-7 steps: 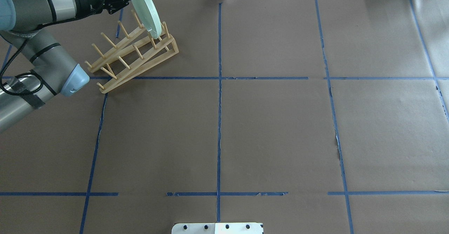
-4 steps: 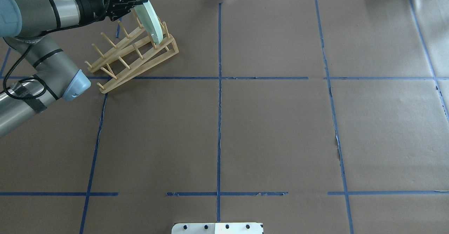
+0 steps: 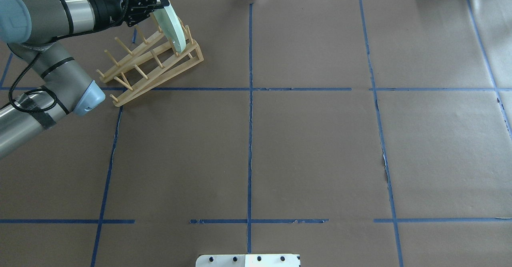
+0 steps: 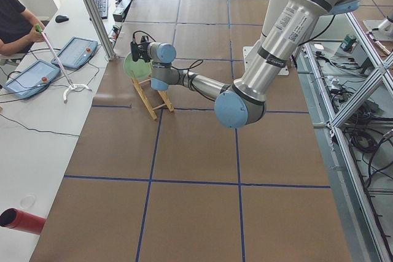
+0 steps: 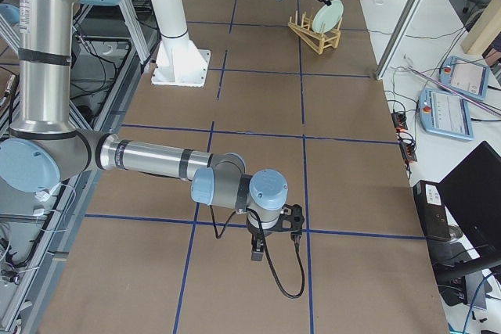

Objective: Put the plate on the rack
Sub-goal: 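Lower the upright plate into the rack slots with the left gripper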

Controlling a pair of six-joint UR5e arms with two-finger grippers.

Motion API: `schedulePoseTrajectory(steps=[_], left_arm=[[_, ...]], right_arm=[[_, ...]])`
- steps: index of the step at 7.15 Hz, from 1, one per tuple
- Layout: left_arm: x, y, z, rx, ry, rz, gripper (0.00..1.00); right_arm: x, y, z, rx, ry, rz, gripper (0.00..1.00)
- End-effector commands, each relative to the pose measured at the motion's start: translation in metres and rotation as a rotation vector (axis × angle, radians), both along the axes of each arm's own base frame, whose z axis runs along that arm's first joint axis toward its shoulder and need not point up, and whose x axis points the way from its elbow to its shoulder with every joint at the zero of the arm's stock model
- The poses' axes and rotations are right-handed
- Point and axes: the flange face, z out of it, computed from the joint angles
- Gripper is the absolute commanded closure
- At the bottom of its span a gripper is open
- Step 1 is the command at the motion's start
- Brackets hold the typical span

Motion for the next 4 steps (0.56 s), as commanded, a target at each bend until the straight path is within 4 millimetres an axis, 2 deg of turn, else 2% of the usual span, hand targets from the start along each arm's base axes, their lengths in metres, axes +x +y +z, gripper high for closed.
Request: schedulePoseTrajectory(steps=[1, 2, 3, 4], left_arm=[[0.002, -0.002, -0.003, 0.001, 0.001, -0.005, 0.34], [0.0, -0.002, -0.005, 0.003, 0.003, -0.006, 0.0], [-0.003, 0.001, -0.012, 0.017, 0.011, -0.007, 0.0], [-0.014, 0.005, -0.029, 0.034, 0.024, -0.017, 0.0]], right_arm=[[0.0, 0.0, 0.0, 0.0, 0.0, 0.0, 0.0], [0.0, 0.0, 0.0, 0.0, 0.0, 0.0, 0.0], [0.0, 0.0, 0.0, 0.0, 0.0, 0.0, 0.0], [0.0, 0.0, 0.0, 0.0, 0.0, 0.0, 0.0]])
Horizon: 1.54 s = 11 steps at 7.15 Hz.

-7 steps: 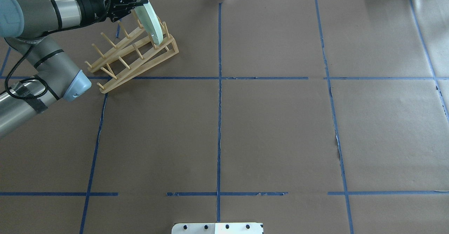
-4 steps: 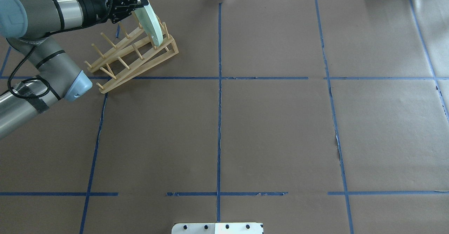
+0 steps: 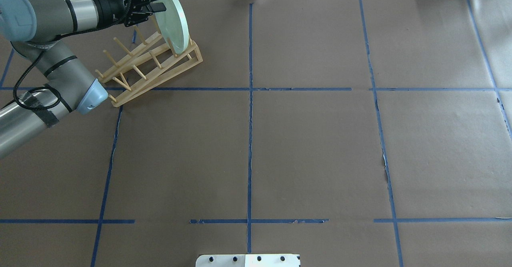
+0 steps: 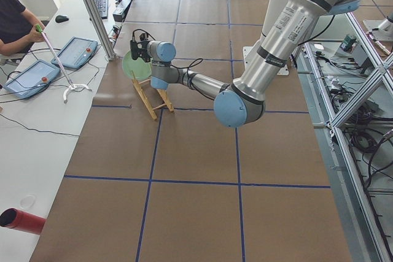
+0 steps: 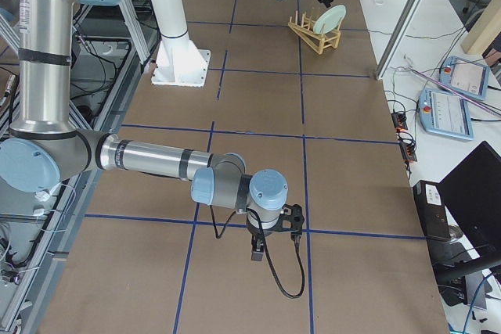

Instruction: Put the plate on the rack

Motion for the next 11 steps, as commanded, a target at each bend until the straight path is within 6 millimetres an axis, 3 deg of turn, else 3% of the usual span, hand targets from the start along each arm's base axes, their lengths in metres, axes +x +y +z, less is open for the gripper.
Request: schedulePoseTrajectory(steps=[1, 2, 3, 4, 5, 6, 7, 8, 9, 10, 11], left_arm=[[-0.027, -0.004, -0.026, -0.04, -0.034, -0.029, 0.0], [-0.05, -0.014, -0.027, -0.108, -0.115, -0.023, 0.0], [-0.077, -0.03, -0.013, -0.122, -0.235, 0.003, 0.0], [-0.116, -0.044, 0.015, -0.133, -0.381, 0.059, 0.0], [-0.166, -0.041, 0.07, -0.11, -0.505, 0.156, 0.0], [-0.199, -0.04, 0.114, -0.067, -0.641, 0.2, 0.0], [-0.225, -0.031, 0.161, -0.049, -0.797, 0.271, 0.0], [-0.265, -0.014, 0.197, -0.007, -0.933, 0.343, 0.0], [-0.31, 0.012, 0.243, 0.036, -1.039, 0.435, 0.0], [-0.367, 0.051, 0.292, 0.045, -1.091, 0.492, 0.0], [-0.391, 0.07, 0.306, 0.02, -1.094, 0.521, 0.0]], right_arm=[[0.0, 0.0, 0.0, 0.0, 0.0, 0.0, 0.0], [0.0, 0.0, 0.0, 0.0, 0.0, 0.0, 0.0], [0.0, 0.0, 0.0, 0.0, 0.0, 0.0, 0.0], [0.0, -0.001, -0.001, 0.002, 0.0, 0.0, 0.0], [0.0, 0.0, 0.0, 0.0, 0.0, 0.0, 0.0], [0.0, 0.0, 0.0, 0.0, 0.0, 0.0, 0.0], [0.0, 0.0, 0.0, 0.0, 0.0, 0.0, 0.0], [0.0, 0.0, 0.0, 0.0, 0.0, 0.0, 0.0], [0.0, 0.0, 0.0, 0.0, 0.0, 0.0, 0.0], [0.0, 0.0, 0.0, 0.0, 0.0, 0.0, 0.0], [0.0, -0.001, -0.001, 0.002, 0.0, 0.0, 0.0]])
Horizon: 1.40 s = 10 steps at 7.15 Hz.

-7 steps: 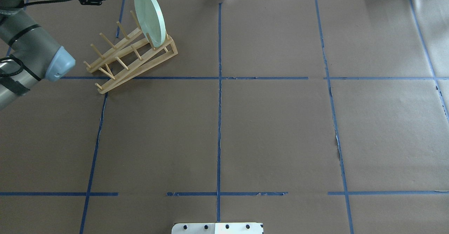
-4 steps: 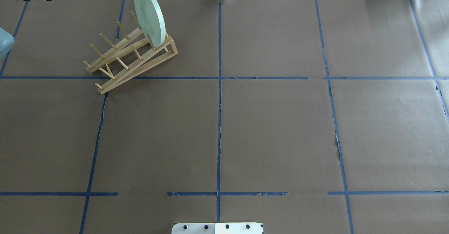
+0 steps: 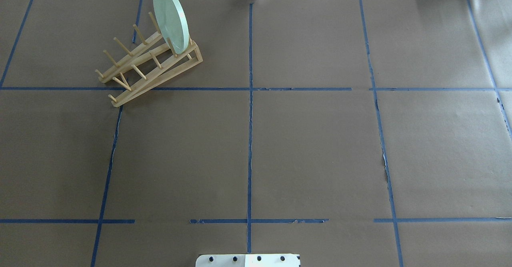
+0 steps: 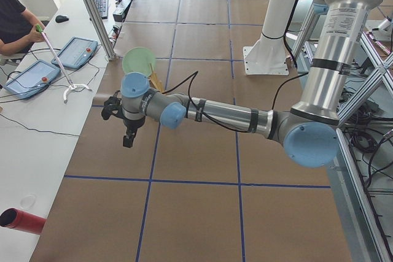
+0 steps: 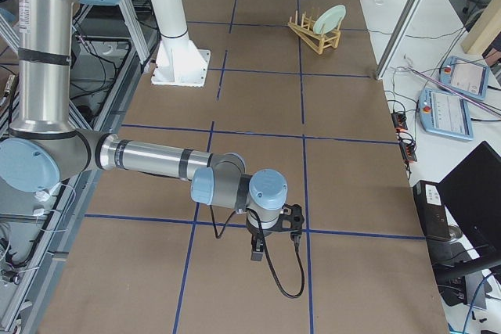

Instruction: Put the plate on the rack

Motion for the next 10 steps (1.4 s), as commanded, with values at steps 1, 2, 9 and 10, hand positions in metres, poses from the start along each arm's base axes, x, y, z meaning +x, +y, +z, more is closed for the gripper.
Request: schedulePoseTrajectory(steps=[1, 2, 9, 10], left_arm=[[-0.075, 0.063, 0.045, -0.055, -0.047, 0.082, 0.0], [-0.083, 0.07, 0.042, -0.067, -0.05, 0.105, 0.0], [-0.072, 0.107, 0.067, -0.047, 0.083, 0.11, 0.0], [-0.075, 0.115, 0.079, -0.075, 0.039, 0.105, 0.0]], right_arm=[[0.0, 0.0, 0.0, 0.0, 0.0, 0.0, 0.0], [0.0, 0.0, 0.0, 0.0, 0.0, 0.0, 0.0], [0.0, 0.0, 0.0, 0.0, 0.0, 0.0, 0.0], [0.0, 0.0, 0.0, 0.0, 0.0, 0.0, 0.0]])
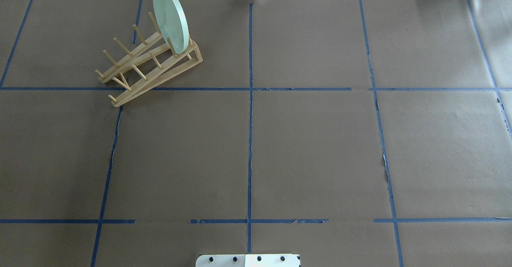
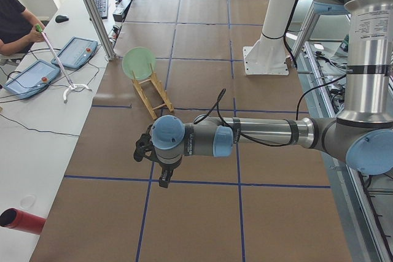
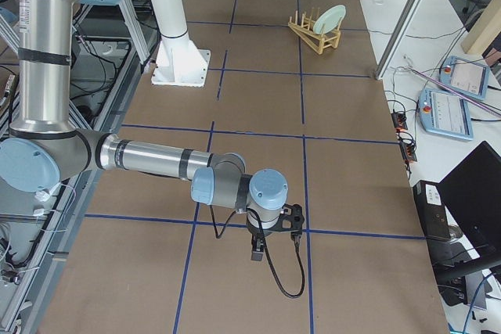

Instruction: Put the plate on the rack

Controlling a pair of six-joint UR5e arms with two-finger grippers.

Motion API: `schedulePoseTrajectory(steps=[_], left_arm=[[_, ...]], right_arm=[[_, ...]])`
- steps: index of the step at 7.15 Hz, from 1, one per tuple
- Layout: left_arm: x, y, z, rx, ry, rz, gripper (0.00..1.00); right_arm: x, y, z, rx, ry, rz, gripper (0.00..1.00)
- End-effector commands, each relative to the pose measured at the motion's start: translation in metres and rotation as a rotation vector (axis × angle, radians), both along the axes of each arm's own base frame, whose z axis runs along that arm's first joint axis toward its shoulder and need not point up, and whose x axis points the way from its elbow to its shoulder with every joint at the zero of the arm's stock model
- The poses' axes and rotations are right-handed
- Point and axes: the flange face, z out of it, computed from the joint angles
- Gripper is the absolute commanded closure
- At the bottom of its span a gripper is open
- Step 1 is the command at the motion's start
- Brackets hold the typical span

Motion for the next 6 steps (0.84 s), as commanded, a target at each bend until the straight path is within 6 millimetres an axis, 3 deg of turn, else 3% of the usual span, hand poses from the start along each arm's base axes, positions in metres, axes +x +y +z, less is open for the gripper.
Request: schedulePoseTrajectory(steps=[1, 3, 6], left_arm=[[-0.004, 0.006, 0.01, -0.02, -0.047, -0.004, 0.0], [-0.003, 0.005, 0.014, -0.028, -0.049, -0.003, 0.0], [-0.004, -0.001, 0.004, -0.006, -0.051, -0.003, 0.0]], right_arm=[[0.0, 0.0, 0.0, 0.0, 0.0, 0.0, 0.0], [0.0, 0.0, 0.0, 0.0, 0.0, 0.0, 0.0], [0.0, 0.0, 0.0, 0.0, 0.0, 0.0, 0.0]])
